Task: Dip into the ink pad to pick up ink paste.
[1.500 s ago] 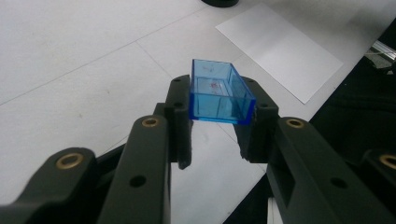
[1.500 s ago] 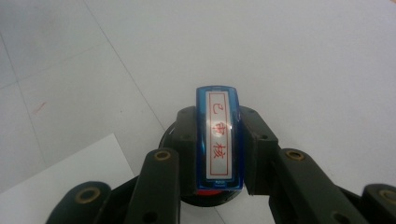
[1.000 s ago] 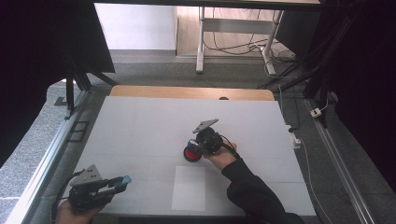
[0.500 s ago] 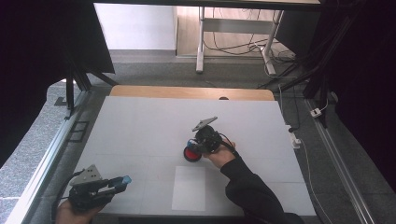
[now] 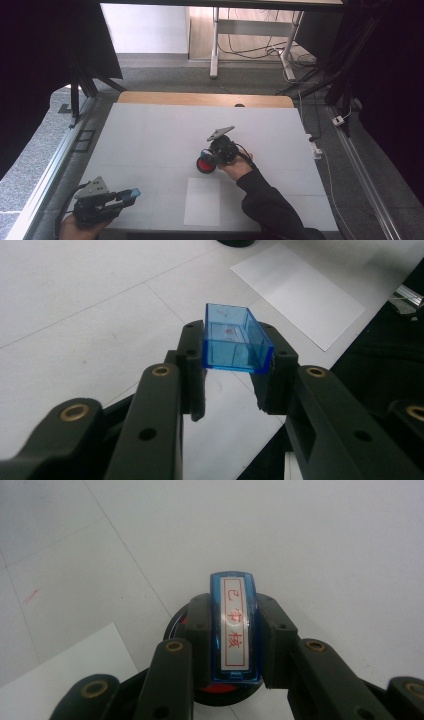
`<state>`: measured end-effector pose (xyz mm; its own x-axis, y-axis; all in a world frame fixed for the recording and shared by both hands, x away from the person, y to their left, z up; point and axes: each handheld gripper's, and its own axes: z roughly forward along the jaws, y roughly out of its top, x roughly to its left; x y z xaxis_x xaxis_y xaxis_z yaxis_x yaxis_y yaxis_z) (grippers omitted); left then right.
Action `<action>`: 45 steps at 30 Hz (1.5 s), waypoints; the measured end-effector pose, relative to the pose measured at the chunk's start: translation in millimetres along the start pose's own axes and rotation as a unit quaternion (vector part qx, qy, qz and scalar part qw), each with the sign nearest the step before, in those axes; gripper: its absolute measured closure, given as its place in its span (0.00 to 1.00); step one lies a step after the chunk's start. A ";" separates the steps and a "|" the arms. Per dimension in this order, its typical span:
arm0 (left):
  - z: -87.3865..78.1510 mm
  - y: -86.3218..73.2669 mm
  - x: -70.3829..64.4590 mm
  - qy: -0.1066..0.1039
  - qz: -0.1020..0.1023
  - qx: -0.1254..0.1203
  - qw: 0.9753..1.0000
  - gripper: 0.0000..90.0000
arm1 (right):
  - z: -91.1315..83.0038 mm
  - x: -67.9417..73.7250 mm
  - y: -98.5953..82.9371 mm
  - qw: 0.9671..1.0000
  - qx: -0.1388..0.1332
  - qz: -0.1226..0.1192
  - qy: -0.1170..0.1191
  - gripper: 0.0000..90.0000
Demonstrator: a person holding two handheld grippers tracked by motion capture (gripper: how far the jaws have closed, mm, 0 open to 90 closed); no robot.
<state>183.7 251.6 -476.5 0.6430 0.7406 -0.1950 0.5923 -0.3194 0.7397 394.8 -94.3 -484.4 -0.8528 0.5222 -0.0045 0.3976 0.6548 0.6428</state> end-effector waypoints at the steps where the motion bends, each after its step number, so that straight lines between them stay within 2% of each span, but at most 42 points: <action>1: -0.1 0.0 0.2 -0.001 0.000 0.000 1.000 0.76 | -0.2 0.6 -0.1 1.000 -0.001 -0.002 -0.001 0.79; 4: -0.4 -0.2 0.3 -0.002 0.000 -0.001 1.000 0.76 | -1.3 1.6 0.3 1.000 0.001 -0.005 -0.005 0.79; 7: -0.6 -0.3 0.4 -0.002 0.000 -0.002 1.000 0.76 | -6.0 2.1 1.9 1.000 -0.013 -0.007 -0.007 0.79; 10: -0.7 -0.5 0.8 -0.002 -0.001 -0.002 1.000 0.76 | -15.0 2.6 5.2 1.000 -0.028 0.003 -0.002 0.79; 13: -0.8 -0.5 0.9 -0.003 -0.002 -0.003 1.000 0.76 | -19.2 3.9 6.6 0.999 -0.033 0.005 0.004 0.79; 31: -1.1 -0.7 1.1 -0.005 -0.003 -0.003 1.000 0.76 | -3.8 7.6 2.1 1.000 -0.004 0.001 0.016 0.79; 39: -1.3 -0.7 1.6 -0.006 -0.005 -0.005 1.000 0.76 | 0.1 8.0 1.0 1.000 0.001 -0.002 0.017 0.79; 45: -1.2 -0.7 1.7 -0.007 -0.005 -0.004 1.000 0.76 | 1.2 10.4 2.1 1.000 0.005 -0.013 0.010 0.79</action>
<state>183.9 253.8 -476.6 0.6436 0.7356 -0.2112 0.5954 -0.3078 0.7421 387.2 -86.8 -484.1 -0.8689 0.4949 -0.0054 0.3792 0.6727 0.6353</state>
